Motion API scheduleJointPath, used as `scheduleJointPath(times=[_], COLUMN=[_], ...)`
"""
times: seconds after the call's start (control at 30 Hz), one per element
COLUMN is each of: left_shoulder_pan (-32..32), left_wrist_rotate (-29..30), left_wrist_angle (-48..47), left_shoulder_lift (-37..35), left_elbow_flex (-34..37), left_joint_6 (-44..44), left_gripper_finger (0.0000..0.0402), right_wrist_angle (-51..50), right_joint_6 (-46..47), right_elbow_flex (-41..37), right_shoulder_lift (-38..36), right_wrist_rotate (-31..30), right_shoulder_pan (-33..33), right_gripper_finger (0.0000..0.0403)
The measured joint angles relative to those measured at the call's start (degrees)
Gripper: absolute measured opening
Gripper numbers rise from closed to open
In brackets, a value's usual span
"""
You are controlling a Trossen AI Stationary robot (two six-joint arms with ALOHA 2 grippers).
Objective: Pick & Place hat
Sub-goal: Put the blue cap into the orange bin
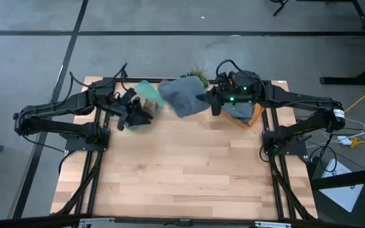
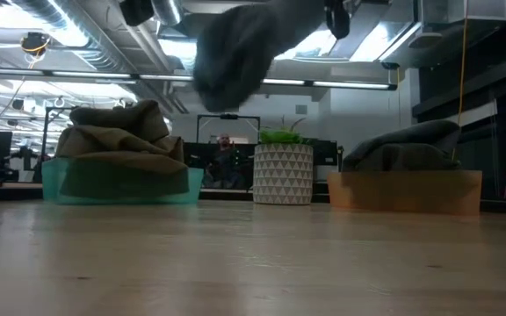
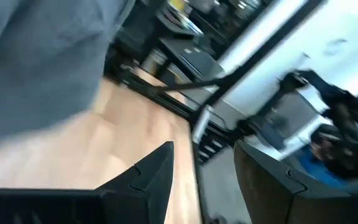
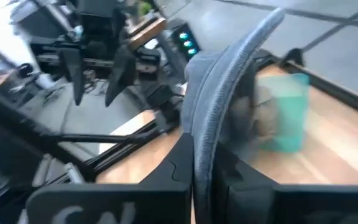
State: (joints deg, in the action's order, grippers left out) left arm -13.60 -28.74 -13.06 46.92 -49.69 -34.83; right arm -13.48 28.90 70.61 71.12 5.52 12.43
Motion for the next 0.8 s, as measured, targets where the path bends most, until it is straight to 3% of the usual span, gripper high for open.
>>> scheduleJointPath(times=[0.43, 0.8], left_shoulder_pan=[1.6, 1.6], left_wrist_rotate=[25.4, 34.2], left_wrist_angle=[-0.1, 3.3], left_shoulder_lift=[1.8, 3.6], left_elbow_flex=[0.0, 0.0], left_joint_6=[2.1, 1.4], left_gripper_finger=[0.0148, 0.0152], right_wrist_angle=[7.5, 12.4], right_joint_6=[-0.8, -2.4], right_elbow_flex=[0.0, 0.0], right_shoulder_lift=[0.0, -0.1], right_wrist_rotate=[-0.9, 0.1], right_shoulder_pan=[0.2, 0.2], right_gripper_finger=[0.0016, 0.0015])
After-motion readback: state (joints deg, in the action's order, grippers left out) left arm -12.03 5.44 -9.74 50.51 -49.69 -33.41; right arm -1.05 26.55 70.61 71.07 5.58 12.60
